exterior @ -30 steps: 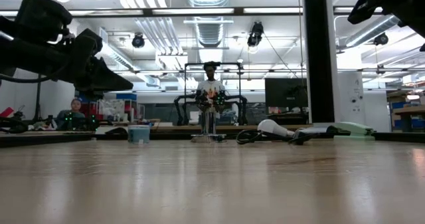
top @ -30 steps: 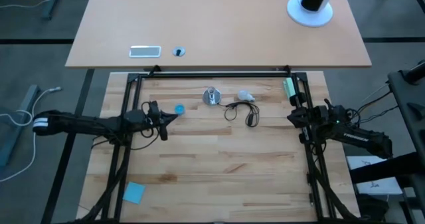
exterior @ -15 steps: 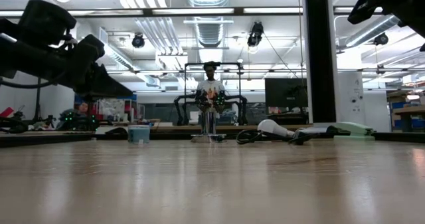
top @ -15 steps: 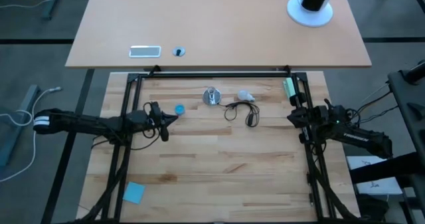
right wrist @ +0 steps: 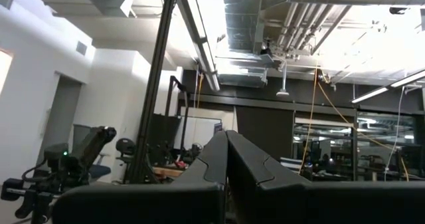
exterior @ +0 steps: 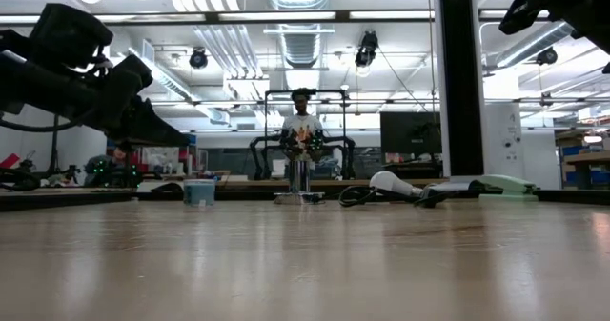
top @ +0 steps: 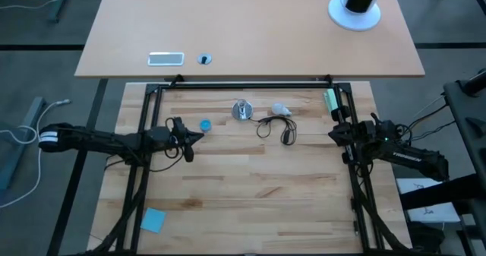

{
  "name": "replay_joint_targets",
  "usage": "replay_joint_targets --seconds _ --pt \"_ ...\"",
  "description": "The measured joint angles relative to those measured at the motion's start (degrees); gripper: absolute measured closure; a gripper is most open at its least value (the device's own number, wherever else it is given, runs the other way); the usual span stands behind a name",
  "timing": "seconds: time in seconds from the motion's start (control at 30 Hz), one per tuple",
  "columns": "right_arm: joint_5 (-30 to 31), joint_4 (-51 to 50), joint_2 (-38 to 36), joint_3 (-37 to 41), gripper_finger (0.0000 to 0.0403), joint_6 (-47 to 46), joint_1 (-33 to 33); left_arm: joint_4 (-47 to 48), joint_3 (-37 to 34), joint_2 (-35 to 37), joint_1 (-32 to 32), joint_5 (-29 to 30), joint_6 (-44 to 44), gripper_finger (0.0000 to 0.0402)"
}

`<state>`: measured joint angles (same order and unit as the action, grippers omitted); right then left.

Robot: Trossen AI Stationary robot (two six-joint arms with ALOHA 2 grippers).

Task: Screw lightbulb
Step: Return to Home Position

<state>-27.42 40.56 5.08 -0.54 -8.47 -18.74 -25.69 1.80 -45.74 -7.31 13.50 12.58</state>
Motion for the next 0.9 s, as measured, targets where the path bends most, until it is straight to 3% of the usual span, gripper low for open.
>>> replay_joint_targets --seconds 0.9 --pt "0.0 0.0 -0.02 -0.02 0.0403 0.0 -0.01 -0.04 0.0 -1.44 -0.01 0.0 0.0 0.0402"
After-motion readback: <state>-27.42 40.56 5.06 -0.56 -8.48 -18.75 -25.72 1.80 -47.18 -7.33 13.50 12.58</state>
